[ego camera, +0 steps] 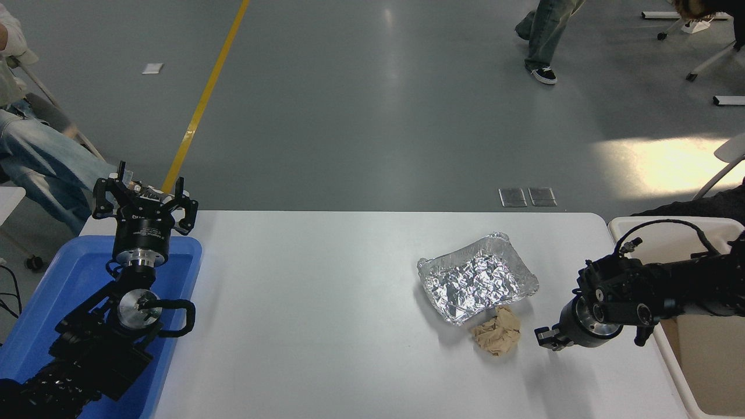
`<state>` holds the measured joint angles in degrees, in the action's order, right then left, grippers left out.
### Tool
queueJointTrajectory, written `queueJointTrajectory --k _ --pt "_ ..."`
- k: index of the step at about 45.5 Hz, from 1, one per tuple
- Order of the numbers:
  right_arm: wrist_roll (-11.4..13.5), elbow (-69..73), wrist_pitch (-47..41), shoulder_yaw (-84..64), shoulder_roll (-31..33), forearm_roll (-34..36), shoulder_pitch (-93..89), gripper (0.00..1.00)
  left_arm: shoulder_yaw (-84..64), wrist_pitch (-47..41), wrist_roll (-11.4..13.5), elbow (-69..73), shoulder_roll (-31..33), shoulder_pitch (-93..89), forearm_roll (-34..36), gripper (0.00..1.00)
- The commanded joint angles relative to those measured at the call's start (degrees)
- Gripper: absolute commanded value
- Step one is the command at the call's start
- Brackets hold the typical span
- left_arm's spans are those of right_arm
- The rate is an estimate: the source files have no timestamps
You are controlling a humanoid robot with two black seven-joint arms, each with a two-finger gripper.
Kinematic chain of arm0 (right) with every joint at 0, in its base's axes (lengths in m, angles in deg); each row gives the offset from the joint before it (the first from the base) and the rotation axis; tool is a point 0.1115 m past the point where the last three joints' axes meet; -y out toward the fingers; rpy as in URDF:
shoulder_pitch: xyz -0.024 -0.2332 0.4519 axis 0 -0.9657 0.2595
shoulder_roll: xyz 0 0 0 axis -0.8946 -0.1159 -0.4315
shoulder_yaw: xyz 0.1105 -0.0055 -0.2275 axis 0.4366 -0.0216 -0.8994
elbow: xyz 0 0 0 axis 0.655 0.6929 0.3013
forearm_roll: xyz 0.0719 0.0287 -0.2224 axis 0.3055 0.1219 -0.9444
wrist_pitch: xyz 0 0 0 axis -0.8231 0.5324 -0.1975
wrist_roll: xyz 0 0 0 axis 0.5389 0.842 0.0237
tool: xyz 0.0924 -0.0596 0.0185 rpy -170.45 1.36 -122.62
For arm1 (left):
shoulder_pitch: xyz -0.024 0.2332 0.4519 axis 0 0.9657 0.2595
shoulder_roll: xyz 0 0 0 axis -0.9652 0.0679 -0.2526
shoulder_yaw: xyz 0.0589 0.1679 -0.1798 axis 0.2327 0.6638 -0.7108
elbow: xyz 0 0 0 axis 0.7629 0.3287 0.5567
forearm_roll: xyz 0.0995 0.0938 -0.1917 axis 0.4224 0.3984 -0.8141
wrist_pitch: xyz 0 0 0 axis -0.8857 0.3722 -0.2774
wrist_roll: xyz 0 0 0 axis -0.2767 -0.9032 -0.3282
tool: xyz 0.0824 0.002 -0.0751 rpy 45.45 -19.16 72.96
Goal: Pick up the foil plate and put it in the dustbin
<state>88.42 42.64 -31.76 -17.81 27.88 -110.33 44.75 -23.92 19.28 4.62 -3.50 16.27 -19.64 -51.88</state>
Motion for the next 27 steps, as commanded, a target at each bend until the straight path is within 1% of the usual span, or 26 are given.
queueJointTrajectory --k 1,19,24,27 --pt "0.0 0.0 -0.1 0.0 -0.2 0.0 0.3 0.00 0.0 0.0 -0.1 0.0 0.0 0.0 0.0 0.99" --pt "0.0 1.3 -0.6 0.0 0.0 1.1 3.3 0.00 0.1 0.0 -0.1 0.0 -0.1 0.0 0.0 0.99" --pt "0.0 4.2 -1.5 -0.5 0.7 3.7 8.2 0.00 0.1 0.0 -0.1 0.0 -0.1 0.0 0.0 0.99" --pt "0.0 8.0 -3.9 -1.2 1.4 6.4 13.9 0.00 0.1 0.0 -0.1 0.0 -0.1 0.0 -0.1 0.99"
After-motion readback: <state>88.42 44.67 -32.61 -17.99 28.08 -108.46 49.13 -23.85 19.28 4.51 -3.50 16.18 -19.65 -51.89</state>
